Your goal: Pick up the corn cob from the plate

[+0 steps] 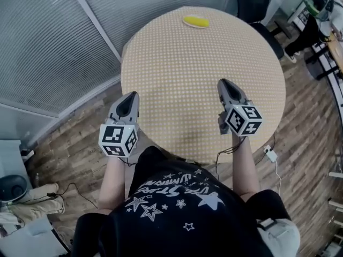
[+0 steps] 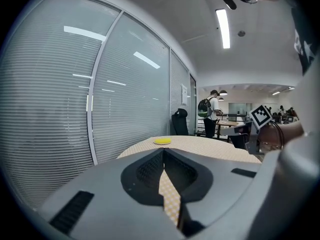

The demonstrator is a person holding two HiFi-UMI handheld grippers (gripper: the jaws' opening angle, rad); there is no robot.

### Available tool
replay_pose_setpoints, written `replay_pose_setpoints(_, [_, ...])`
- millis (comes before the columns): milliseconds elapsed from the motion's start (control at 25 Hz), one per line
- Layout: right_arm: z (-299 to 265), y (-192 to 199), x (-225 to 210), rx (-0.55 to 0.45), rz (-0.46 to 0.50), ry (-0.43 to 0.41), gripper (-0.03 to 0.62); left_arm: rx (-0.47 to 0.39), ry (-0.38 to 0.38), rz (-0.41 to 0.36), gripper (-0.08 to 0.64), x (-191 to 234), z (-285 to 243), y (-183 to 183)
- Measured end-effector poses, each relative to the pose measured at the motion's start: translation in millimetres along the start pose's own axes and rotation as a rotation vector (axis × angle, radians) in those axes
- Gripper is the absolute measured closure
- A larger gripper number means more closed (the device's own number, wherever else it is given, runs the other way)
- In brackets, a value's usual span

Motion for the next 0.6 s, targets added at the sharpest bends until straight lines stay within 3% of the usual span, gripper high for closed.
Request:
replay_pose_setpoints(440, [-83, 16, -21, 0.044, 0.035, 0.1, 0.546, 0.028, 0.131, 0.029, 0.554, 64, -118, 18])
replay_pose_setpoints(600, [-136, 15, -32, 0.085, 0.072, 0.084, 0.546, 0.045, 0.186, 0.034, 0.554, 90, -172, 28])
Point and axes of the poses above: the fingertips, and each gripper's own axes: z backward along the fingers, x to its left, y out of its underside, the point moved 3 cm from there along z, backward along the fingers, and after that the axes turned 15 degrees about -x, right-handed, at the moved point
